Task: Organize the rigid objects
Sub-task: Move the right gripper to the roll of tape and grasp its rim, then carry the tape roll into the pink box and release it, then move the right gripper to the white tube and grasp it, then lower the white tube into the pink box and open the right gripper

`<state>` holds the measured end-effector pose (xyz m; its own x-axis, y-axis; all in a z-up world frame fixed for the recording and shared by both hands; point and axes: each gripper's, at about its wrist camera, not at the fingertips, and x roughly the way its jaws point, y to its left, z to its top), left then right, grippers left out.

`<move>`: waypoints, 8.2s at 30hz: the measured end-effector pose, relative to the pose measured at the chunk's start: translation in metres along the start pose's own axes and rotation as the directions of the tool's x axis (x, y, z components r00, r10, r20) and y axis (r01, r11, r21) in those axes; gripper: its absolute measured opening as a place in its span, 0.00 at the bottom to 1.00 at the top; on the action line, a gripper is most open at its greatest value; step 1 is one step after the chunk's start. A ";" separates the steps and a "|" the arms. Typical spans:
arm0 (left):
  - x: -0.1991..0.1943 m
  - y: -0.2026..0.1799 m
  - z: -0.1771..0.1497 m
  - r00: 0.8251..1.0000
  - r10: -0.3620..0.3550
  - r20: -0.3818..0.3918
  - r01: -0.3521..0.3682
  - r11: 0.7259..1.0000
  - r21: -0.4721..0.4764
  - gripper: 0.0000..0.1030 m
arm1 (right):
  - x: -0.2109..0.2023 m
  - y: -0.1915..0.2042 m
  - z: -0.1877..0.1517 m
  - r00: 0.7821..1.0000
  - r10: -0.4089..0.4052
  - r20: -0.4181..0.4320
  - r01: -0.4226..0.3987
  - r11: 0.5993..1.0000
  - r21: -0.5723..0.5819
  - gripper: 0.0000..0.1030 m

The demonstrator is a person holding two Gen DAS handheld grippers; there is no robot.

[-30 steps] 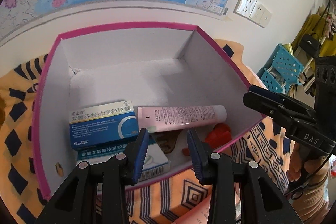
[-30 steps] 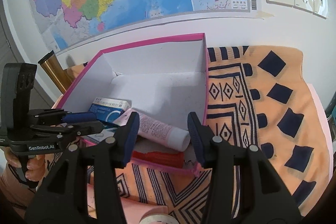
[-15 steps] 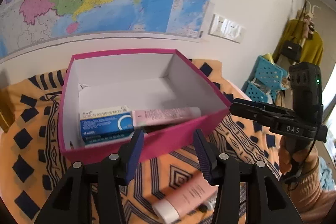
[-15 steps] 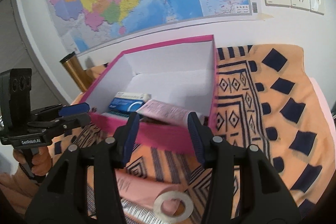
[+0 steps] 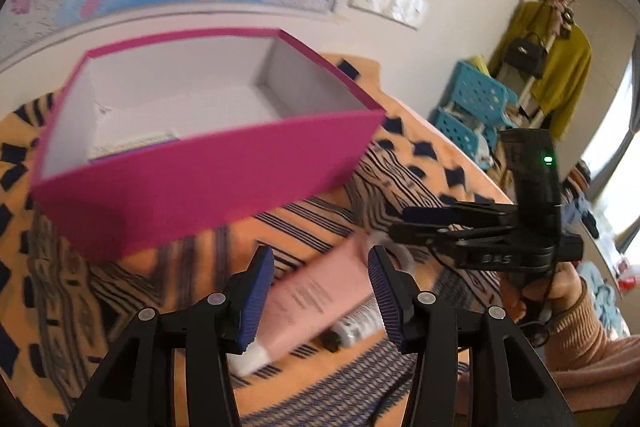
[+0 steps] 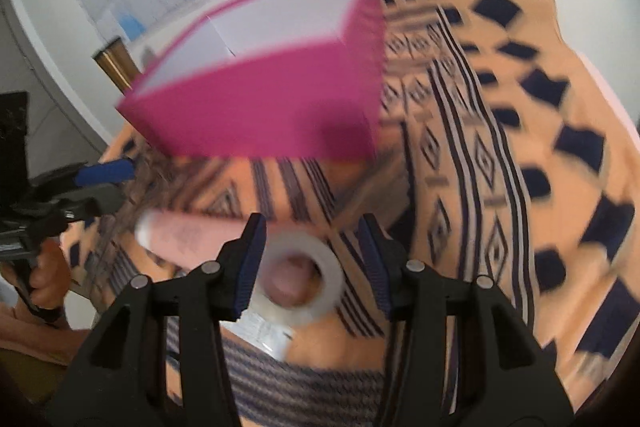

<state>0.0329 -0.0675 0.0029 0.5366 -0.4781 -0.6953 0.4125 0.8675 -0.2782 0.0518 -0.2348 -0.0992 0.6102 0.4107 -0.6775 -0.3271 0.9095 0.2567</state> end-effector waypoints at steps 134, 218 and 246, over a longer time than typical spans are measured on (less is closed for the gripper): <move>0.003 -0.009 -0.050 0.993 -0.032 -0.109 0.034 0.999 0.014 0.41 | -0.018 0.012 -0.035 0.995 0.083 -0.050 -0.084 0.996 -0.007 0.40; -0.013 -0.007 0.055 0.993 0.071 0.098 -0.075 0.996 0.044 0.38 | -0.043 0.045 0.062 0.968 0.127 0.216 -0.097 0.985 -0.142 0.48; 0.031 0.030 0.097 0.991 0.127 0.039 -0.127 0.992 -0.006 0.38 | 0.012 0.025 0.124 0.989 0.072 0.128 -0.056 0.990 -0.126 0.48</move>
<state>0.1337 -0.0696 0.0369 0.6127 -0.3688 -0.6990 0.3366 0.9220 -0.1914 0.1406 -0.1993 -0.0155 0.6723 0.4803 -0.5633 -0.4489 0.8696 0.2056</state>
